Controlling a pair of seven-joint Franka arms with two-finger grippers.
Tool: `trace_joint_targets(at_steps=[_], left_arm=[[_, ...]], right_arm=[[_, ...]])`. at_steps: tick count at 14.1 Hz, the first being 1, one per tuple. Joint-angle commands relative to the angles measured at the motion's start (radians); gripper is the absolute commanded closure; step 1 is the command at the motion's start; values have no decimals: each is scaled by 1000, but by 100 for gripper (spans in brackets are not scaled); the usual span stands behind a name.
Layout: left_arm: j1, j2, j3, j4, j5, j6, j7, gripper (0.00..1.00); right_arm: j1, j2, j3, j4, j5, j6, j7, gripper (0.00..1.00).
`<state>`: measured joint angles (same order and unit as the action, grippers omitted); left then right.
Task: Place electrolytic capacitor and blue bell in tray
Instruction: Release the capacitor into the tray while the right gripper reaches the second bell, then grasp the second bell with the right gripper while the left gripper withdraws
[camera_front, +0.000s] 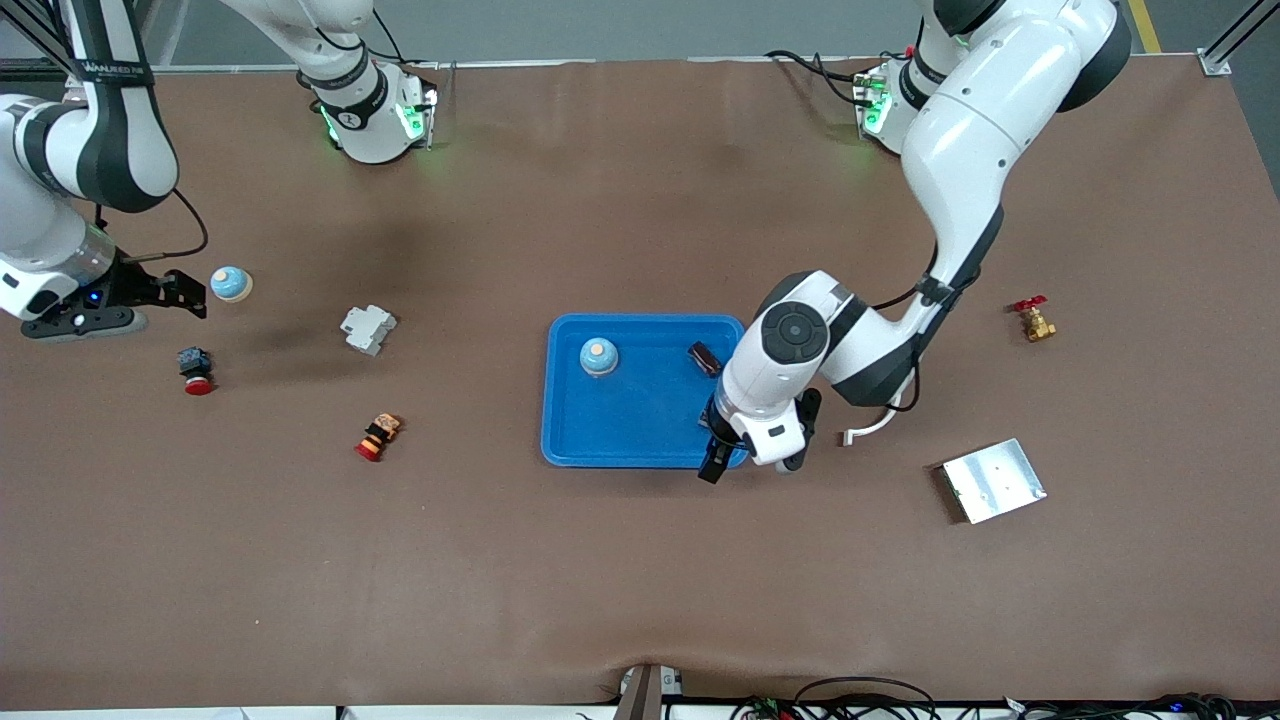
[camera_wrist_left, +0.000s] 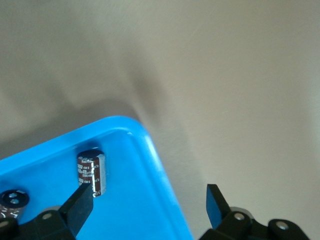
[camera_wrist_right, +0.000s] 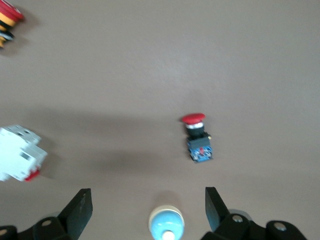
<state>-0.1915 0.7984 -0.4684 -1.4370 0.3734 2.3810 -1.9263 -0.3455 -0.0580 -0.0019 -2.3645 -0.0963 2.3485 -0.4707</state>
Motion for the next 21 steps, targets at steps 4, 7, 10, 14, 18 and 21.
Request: trace_joint_targets(at_steps=[4,7,10,14,18,21], left_arm=[[125,-154,-30,-46,-13,-38,61,0],[200,-224,-45,-95,-13,-114,316,0],[266,-274,-62,-138,-13,-128,678,0],[320,-278,-67,-138,-11,-131,1180,0],[366,-292,-65,-123,15,-201,1443,0],[487,-321,-104,-48,-101,-323,1559,0]], right_arm=[[-89,-56,13,-182,0,153,-63,0],[-113,-54,13,-231,0,205,-65,0],[-141,-43,13,-268,0,252,-86,0],[-202,27,14,-269,0,308,-144,0],[-234,99,14,-298,0,412,-164,0],[-251,151,14,-320,0,486,-163,0]])
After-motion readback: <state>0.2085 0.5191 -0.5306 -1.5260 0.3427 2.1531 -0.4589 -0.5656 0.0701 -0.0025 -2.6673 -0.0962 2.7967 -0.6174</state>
